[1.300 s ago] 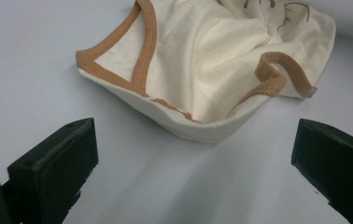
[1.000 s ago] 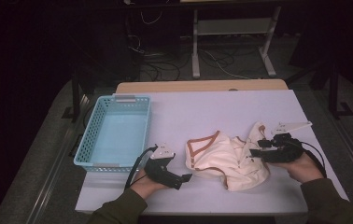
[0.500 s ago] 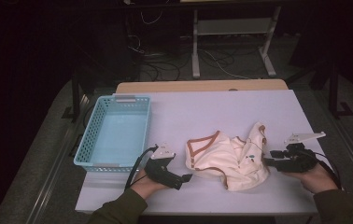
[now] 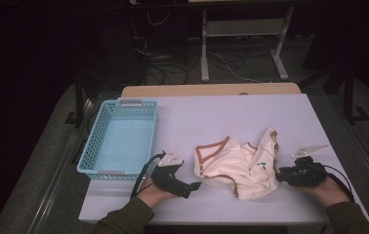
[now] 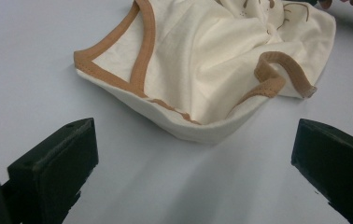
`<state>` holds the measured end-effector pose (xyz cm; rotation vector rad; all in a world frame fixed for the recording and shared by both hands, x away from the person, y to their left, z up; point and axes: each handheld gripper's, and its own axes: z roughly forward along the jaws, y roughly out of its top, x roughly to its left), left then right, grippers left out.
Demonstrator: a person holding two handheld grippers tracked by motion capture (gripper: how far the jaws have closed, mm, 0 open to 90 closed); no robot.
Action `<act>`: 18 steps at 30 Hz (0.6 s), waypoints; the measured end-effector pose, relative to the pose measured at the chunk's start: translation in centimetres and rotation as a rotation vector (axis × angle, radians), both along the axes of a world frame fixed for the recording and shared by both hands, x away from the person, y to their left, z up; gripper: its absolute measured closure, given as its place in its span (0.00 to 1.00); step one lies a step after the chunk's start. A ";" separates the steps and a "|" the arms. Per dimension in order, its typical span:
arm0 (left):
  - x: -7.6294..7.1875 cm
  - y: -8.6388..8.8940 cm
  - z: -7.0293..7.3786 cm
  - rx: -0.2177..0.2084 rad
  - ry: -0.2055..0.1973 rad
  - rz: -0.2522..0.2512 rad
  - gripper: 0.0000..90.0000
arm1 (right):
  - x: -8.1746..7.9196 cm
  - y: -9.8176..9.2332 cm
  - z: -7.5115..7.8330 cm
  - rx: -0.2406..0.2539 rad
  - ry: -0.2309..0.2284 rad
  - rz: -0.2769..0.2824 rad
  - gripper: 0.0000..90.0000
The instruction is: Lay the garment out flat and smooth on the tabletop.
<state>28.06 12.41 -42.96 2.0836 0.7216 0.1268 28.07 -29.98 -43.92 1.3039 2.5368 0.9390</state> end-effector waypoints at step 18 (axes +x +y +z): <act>0.0 0.0 0.0 0.000 -0.001 0.000 0.00 | -0.1 0.7 0.4 -0.055 -0.038 0.019 0.97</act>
